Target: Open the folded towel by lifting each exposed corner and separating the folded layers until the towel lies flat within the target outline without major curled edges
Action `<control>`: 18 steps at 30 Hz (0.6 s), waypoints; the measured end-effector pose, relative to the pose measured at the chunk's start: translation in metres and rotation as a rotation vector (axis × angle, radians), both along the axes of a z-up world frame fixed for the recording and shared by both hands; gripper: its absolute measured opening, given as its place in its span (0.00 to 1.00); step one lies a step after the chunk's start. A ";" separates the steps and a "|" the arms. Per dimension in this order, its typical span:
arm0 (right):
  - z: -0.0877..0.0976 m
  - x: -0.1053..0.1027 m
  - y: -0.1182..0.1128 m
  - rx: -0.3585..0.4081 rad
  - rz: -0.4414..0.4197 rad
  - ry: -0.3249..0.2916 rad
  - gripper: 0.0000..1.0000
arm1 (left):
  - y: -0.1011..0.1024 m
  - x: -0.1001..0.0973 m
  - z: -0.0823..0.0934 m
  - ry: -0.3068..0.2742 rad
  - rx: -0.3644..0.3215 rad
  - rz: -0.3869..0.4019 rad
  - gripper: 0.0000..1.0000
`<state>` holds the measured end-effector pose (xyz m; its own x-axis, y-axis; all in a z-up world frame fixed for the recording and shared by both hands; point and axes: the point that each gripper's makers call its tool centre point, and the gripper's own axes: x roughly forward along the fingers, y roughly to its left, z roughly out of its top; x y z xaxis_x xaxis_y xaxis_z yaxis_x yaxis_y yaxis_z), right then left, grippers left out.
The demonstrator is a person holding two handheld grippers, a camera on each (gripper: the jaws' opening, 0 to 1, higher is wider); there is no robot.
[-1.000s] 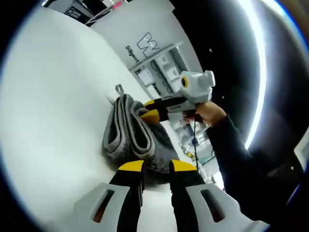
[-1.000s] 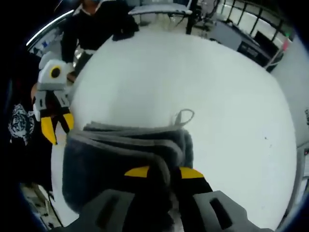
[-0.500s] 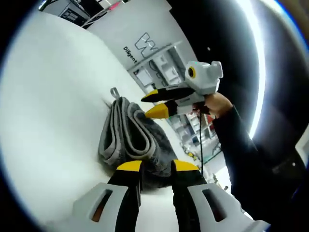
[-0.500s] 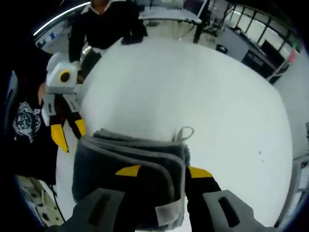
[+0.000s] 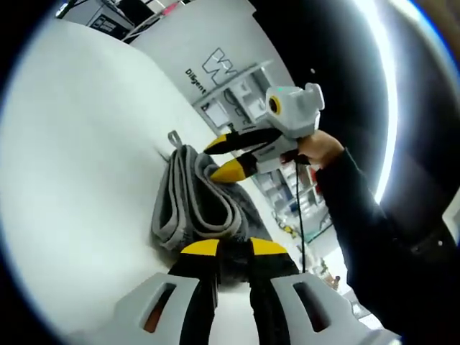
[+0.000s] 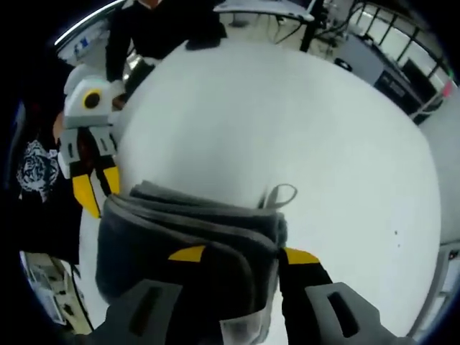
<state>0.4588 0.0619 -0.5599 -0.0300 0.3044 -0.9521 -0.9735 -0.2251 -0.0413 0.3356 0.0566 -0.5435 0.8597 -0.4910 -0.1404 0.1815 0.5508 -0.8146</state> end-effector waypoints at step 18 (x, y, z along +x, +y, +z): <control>-0.006 0.007 0.006 -0.014 -0.044 0.055 0.28 | 0.001 0.002 -0.001 -0.008 -0.021 -0.012 0.01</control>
